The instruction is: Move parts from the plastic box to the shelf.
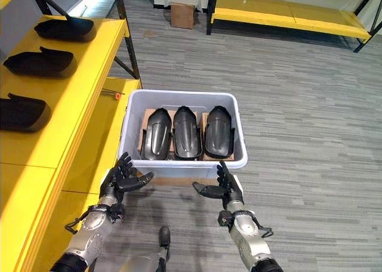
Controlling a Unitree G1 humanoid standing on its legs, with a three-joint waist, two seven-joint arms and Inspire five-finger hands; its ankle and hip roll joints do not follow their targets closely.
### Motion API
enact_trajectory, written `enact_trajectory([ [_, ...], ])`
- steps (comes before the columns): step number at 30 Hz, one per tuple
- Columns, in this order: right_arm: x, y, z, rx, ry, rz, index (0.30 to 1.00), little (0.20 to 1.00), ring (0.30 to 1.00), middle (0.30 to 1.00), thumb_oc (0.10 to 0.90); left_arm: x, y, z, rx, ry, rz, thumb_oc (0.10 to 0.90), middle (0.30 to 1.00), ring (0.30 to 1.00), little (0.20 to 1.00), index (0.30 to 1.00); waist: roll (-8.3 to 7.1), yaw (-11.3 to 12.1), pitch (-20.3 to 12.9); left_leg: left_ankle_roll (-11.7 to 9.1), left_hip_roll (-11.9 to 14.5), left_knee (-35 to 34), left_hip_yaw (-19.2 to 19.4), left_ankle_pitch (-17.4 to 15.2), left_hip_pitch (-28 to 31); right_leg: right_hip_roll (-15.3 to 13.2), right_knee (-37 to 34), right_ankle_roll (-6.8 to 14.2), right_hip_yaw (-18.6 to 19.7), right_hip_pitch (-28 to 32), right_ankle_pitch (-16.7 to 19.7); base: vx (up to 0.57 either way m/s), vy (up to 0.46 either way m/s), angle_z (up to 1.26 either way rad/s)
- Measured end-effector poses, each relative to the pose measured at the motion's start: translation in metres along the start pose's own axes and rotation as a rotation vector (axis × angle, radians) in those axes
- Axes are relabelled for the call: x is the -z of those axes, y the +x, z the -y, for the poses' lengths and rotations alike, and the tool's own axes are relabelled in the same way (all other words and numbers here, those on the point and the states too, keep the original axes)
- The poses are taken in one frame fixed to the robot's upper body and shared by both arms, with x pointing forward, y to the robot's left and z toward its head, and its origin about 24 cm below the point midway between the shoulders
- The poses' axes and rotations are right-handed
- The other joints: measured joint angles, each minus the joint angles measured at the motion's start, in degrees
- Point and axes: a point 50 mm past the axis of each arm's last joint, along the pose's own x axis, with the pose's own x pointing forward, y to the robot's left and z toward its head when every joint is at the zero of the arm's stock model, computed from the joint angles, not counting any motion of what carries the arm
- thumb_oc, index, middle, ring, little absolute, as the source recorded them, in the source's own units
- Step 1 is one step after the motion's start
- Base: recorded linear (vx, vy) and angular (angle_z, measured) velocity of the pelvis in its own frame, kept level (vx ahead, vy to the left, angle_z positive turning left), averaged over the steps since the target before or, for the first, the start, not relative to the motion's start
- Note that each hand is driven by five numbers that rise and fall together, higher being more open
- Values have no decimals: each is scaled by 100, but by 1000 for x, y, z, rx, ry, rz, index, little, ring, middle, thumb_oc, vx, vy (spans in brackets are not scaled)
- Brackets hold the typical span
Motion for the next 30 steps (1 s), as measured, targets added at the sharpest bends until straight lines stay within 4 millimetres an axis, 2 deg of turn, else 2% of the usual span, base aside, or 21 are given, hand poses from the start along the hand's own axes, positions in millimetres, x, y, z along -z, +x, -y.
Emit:
enact_trajectory([
  [1,-2,2,-3,-10,5,6,1000,1000,1000,1000,900,-2,1,1,2,0,5,900,1000,1000,1000,1000,-30,9,-3,40,-35,18,-14,-31,20,-37,298,82,12,-145,-4,108,224,13],
  [3,-7,6,-10,-30,6,27,1000,1000,1000,1000,900,-3,2,2,-4,5,7,900,1000,1000,1000,1000,-1,-69,16,119,-55,-9,-139,-84,138,0,1753,342,-25,-782,71,119,244,24],
  [5,-4,4,-12,-33,13,20,1000,1000,1000,1000,900,-1,2,4,0,5,2,900,1000,1000,1000,1000,138,-70,95,307,7,-49,-232,-246,470,89,2507,268,-274,-1320,69,254,252,13],
  [6,-4,4,-11,-34,12,23,1000,1000,1000,1000,900,-1,2,6,0,-2,3,900,1000,1000,1000,1000,226,-99,147,360,52,-60,-273,-304,570,143,2647,197,-309,-1490,32,198,155,2],
  [7,-6,4,-12,-36,12,28,1000,1000,1000,1000,900,-1,2,7,2,-7,3,900,1000,1000,1000,1000,385,-164,214,361,135,-129,-274,-319,698,274,2686,99,-343,-1845,-33,130,59,8],
  [8,-7,3,-12,-39,14,33,1000,1000,1000,1000,900,0,2,7,3,-4,2,900,1000,1000,1000,1000,460,-208,246,235,155,-205,-266,-244,808,331,2572,93,-375,-2092,-34,131,58,10],
  [11,-4,1,-12,-35,15,25,1000,1000,1000,1000,900,1,0,6,0,-5,2,900,1000,1000,1000,1000,489,-346,252,214,128,-316,-280,-289,999,306,1821,-55,-617,-2496,51,193,33,7],
  [13,-4,1,-12,-37,15,25,1000,1000,1000,1000,900,3,-1,4,-4,-6,-2,900,1000,1000,1000,1000,492,-341,259,130,139,-359,-279,-360,1027,260,796,-170,-787,-2577,231,124,-21,-17],
  [15,-2,-1,-10,-30,14,18,1000,1000,1000,1000,900,8,-3,4,-6,-4,-20,900,1000,1000,1000,1000,485,-391,263,47,128,-368,-256,-407,1074,142,-328,-168,-918,-2569,839,190,-61,-5],
  [18,-1,-2,-5,-21,-2,13,1000,1000,1000,1000,900,14,-4,2,-16,-3,-44,900,1000,1000,1000,1000,482,-441,266,-133,137,-371,-349,-595,1215,-205,-1873,-81,-986,-2435,1795,251,-112,13],
  [20,2,-4,-3,-10,-4,2,1000,1000,1000,1000,900,17,-5,3,-15,-2,-54,900,1000,1000,1000,1000,454,-537,269,-215,126,-369,-527,-648,1345,-394,-2031,-92,-930,-2254,2149,248,-129,49],
  [21,4,-6,-2,-3,-3,-6,1000,1000,1000,1000,900,17,-5,4,-10,-2,-55,900,1000,1000,1000,1000,408,-552,265,-298,127,-390,-605,-705,1452,-435,-2033,-73,-931,-2080,2204,171,-83,54],
  [22,8,-9,-1,4,1,-21,1000,1000,1000,1000,900,18,-6,3,-12,-3,-59,900,1000,1000,1000,1000,299,-531,249,-442,125,-451,-719,-802,1681,-417,-2033,-67,-935,-1704,2194,239,-147,42],
  [23,7,-8,-1,5,-4,-21,1000,1000,1000,1000,900,19,-6,4,-18,-11,-61,900,1000,1000,1000,1000,292,-482,236,-548,171,-447,-742,-878,1760,-363,-2037,-156,-885,-1644,2530,230,-160,20],
  [24,-1,-3,1,0,-20,5,1000,1000,1000,1000,900,21,-8,6,-21,-34,-60,900,1000,1000,1000,1000,499,-497,215,-685,449,-430,-701,-933,1741,-109,-2037,-302,-978,-1618,2418,293,-216,4],
  [25,-4,-1,2,1,-27,14,1000,1000,1000,1000,900,21,-8,8,-20,-44,-59,900,1000,1000,1000,1000,557,-502,191,-733,564,-431,-693,-961,1733,5,-2033,-386,-1026,-1617,2419,184,-167,-4],
  [27,-11,3,4,0,-40,34,1000,1000,1000,1000,900,18,-7,11,-9,-49,-45,900,1000,1000,1000,1000,561,-504,188,-821,756,-426,-654,-907,1735,194,-2034,-491,-1111,-1599,2351,124,-122,-2],
  [30,-30,7,22,55,-57,97,1000,1000,1000,1000,900,7,1,25,24,-75,-7,900,1000,1000,1000,1000,558,-572,185,-1002,1025,-293,-589,-817,1663,424,-2035,-672,-1256,-1550,2204,180,-215,9],
])
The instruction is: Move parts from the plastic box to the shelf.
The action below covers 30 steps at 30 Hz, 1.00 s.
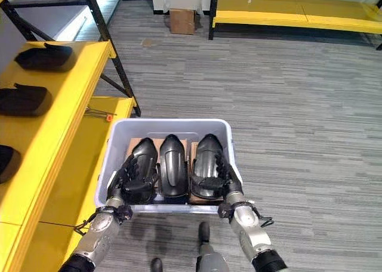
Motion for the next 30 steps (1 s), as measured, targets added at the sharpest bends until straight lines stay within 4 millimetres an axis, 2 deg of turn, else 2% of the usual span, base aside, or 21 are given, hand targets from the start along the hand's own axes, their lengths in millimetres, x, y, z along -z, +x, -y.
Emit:
enact_trajectory([
  [3,-4,2,2,7,-3,11,1000,1000,1000,1000,900,-4,3,2,7,-1,12,900,1000,1000,1000,1000,-1,-91,0,-28,174,82,-14,17,-16,156,-1,-66,-77,85,-135,136,-169,16],
  [7,-4,2,1,2,-1,13,1000,1000,1000,1000,900,-4,3,2,5,-5,16,900,1000,1000,1000,1000,-12,-79,1,-271,296,489,-33,50,-235,290,-1,-142,-155,132,-323,117,-165,14],
  [8,-3,2,-1,-3,1,11,1000,1000,1000,1000,900,-3,2,0,-2,-7,13,900,1000,1000,1000,1000,-64,-53,4,-343,295,921,-75,-8,-451,286,0,-183,-161,145,-327,40,-157,10],
  [10,-3,2,-3,-10,2,13,1000,1000,1000,1000,900,-2,0,-1,-9,-8,7,900,1000,1000,1000,1000,-117,75,8,-351,260,1742,-165,-7,-853,314,2,-255,-150,169,-375,19,-101,4],
  [11,-4,2,-4,-18,2,17,1000,1000,1000,1000,900,1,-2,-2,-14,-9,-1,900,1000,1000,1000,1000,-150,116,26,-382,209,2821,-393,-77,-1374,264,2,-410,-177,218,-378,54,-92,-3],
  [12,-5,2,-6,-25,5,19,1000,1000,1000,1000,900,3,-3,-4,-19,-10,-7,900,1000,1000,1000,1000,-142,153,23,-418,174,3301,-523,-84,-1661,296,7,-470,-182,244,-431,57,-91,-7],
  [13,-6,0,-7,-31,8,28,1000,1000,1000,1000,900,4,-5,-4,-20,-12,-11,900,1000,1000,1000,1000,-190,185,51,-412,201,3649,-573,38,-1902,304,54,-622,-136,262,-531,56,-30,9],
  [14,-8,-2,-9,-35,19,41,1000,1000,1000,1000,900,3,-4,-4,-16,-10,-6,900,1000,1000,1000,1000,-230,152,80,-284,256,3809,-364,19,-2124,295,41,-671,-200,293,-537,68,28,16],
  [15,-9,-4,-10,-36,26,50,1000,1000,1000,1000,900,1,-4,-4,-15,-10,0,900,1000,1000,1000,1000,-311,142,118,-178,328,3684,-104,-35,-2177,285,7,-673,-223,328,-539,114,68,25],
  [16,-12,-4,-13,-47,32,65,1000,1000,1000,1000,900,0,-3,-4,-15,-12,6,900,1000,1000,1000,1000,-430,111,164,-190,488,3215,22,41,-2310,287,9,-691,-242,367,-569,137,115,5],
  [17,-13,-4,-14,-50,36,70,1000,1000,1000,1000,900,-1,-3,-3,-13,-12,7,900,1000,1000,1000,1000,-468,112,169,-184,622,2762,49,129,-2290,317,8,-696,-252,368,-581,178,208,-4],
  [18,-17,-4,-16,-51,41,88,1000,1000,1000,1000,900,-3,-2,-3,-10,-12,15,900,1000,1000,1000,1000,-494,81,180,-342,1013,1041,30,499,-2055,427,12,-597,-213,381,-591,178,257,-24],
  [19,-19,-3,-16,-53,41,97,1000,1000,1000,1000,900,-3,-2,-3,-13,-13,18,900,1000,1000,1000,1000,-482,92,180,-473,1188,289,13,644,-1884,510,16,-551,-111,388,-578,198,317,-45],
  [20,-20,-2,-17,-53,39,104,1000,1000,1000,1000,900,-5,-2,-4,-22,-15,22,900,1000,1000,1000,1000,-479,108,192,-547,1380,-81,-50,769,-1795,574,15,-549,12,430,-579,135,242,-59],
  [21,-21,-2,-16,-48,29,111,1000,1000,1000,1000,900,-6,-1,-5,-28,-17,25,900,1000,1000,1000,1000,-472,96,193,-590,1416,-101,-149,847,-1790,584,15,-499,56,468,-609,139,255,-62],
  [24,-24,-5,-5,-5,-1,128,1000,1000,1000,1000,900,-15,0,-1,-7,-28,65,900,1000,1000,1000,1000,-272,31,218,-589,1328,-192,-4,1130,-1575,559,12,-392,230,673,-657,144,295,-48],
  [25,-26,-5,-1,13,-5,135,1000,1000,1000,1000,900,-22,1,3,6,-34,92,900,1000,1000,1000,1000,-92,23,215,-495,1176,-192,30,1211,-1389,496,12,-251,349,758,-704,161,339,-41],
  [26,-28,-6,1,14,-9,142,1000,1000,1000,1000,900,-24,1,4,13,-37,102,900,1000,1000,1000,1000,-14,22,214,-442,1129,-190,57,1248,-1379,470,13,-171,366,770,-718,160,358,-22],
  [27,-32,-7,4,22,-17,162,1000,1000,1000,1000,900,-28,2,9,36,-41,121,900,1000,1000,1000,1000,184,-35,215,-512,1033,-181,239,1149,-1297,379,14,19,344,798,-757,99,274,12],
  [28,-31,-7,4,31,-5,162,1000,1000,1000,1000,900,-31,4,10,42,-39,129,900,1000,1000,1000,1000,144,-53,218,-498,864,-176,257,1185,-1314,228,13,104,344,797,-768,83,257,20],
  [30,-28,-10,1,22,4,151,1000,1000,1000,1000,900,-33,4,8,32,-40,137,900,1000,1000,1000,1000,71,43,205,-261,428,-172,328,1088,-1255,-224,9,238,353,838,-772,33,207,17],
])
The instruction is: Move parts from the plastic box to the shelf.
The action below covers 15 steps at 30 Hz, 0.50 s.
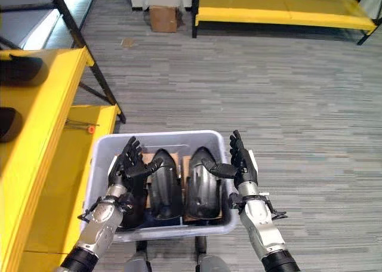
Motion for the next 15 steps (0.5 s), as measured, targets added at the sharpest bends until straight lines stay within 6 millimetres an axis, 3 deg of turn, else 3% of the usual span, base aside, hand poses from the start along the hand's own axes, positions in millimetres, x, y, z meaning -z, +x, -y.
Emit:
enact_trajectory([
  [2,1,0,-7,-20,12,-2,1000,1000,1000,1000,900,-4,-1,-9,-17,25,12,900,1000,1000,1000,1000,-14,145,5,168,-266,0,50,-77,12,-281,-1,100,63,-1,19,19,197,9],
  [5,-1,0,-18,-60,30,10,1000,1000,1000,1000,900,-12,-1,-26,-61,66,31,900,1000,1000,1000,1000,-75,306,8,291,-435,-1,174,-158,30,-453,-2,283,171,-29,55,14,117,-7],
  [11,-11,5,-20,-66,-25,59,1000,1000,1000,1000,900,-23,-1,-32,-89,61,85,900,1000,1000,1000,1000,-433,320,-3,345,-452,-2,418,-203,53,-490,-3,381,287,-139,37,16,75,-20],
  [15,-15,7,-19,-62,-103,85,1000,1000,1000,1000,900,-23,-1,-31,-85,61,86,900,1000,1000,1000,1000,-524,213,-4,354,-432,-4,500,-217,30,-486,-4,417,299,-225,7,15,24,-17],
])
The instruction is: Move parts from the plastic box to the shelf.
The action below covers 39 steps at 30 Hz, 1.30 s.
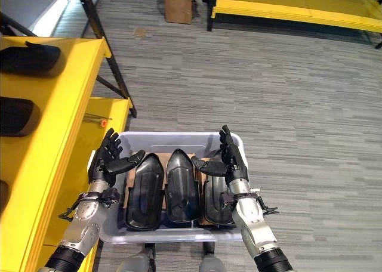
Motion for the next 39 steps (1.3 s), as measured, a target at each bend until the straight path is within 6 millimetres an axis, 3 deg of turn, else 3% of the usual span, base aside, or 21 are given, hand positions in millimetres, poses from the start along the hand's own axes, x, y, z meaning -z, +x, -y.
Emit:
enact_trajectory([
  [3,-1,-1,5,-1,-76,9,1000,1000,1000,1000,900,-2,-1,3,4,-12,12,900,1000,1000,1000,1000,0,-74,0,5,26,0,-2,-3,-39,24,-1,0,2,-42,0,0,0,0],
  [7,-2,-4,12,-18,-230,26,1000,1000,1000,1000,900,-19,-2,11,39,-40,95,900,1000,1000,1000,1000,-2,-75,-1,-53,40,3,-53,73,-263,44,1,-2,-39,-225,19,-50,-15,6],
  [15,-17,-16,6,-88,-309,100,1000,1000,1000,1000,900,-45,3,15,31,-57,224,900,1000,1000,1000,1000,-52,-206,30,-61,61,84,-99,77,-565,66,4,-2,-130,-458,20,-88,4,4],
  [19,-26,-17,4,-131,-332,139,1000,1000,1000,1000,900,-64,8,18,60,-21,303,900,1000,1000,1000,1000,-180,-244,314,-99,140,363,-98,0,-766,124,29,-41,-122,-541,58,-88,8,0],
  [29,-50,-17,2,-264,-447,233,1000,1000,1000,1000,900,-96,20,24,61,35,438,900,1000,1000,1000,1000,-314,-422,1048,-105,355,1385,-82,-425,-1379,244,379,-64,36,-923,69,-57,23,-9],
  [39,-41,-27,7,-284,-520,200,1000,1000,1000,1000,900,-110,23,26,62,23,490,900,1000,1000,1000,1000,-357,-507,1104,-88,420,1742,-36,-633,-1414,266,508,-98,129,-908,29,-15,24,-4],
])
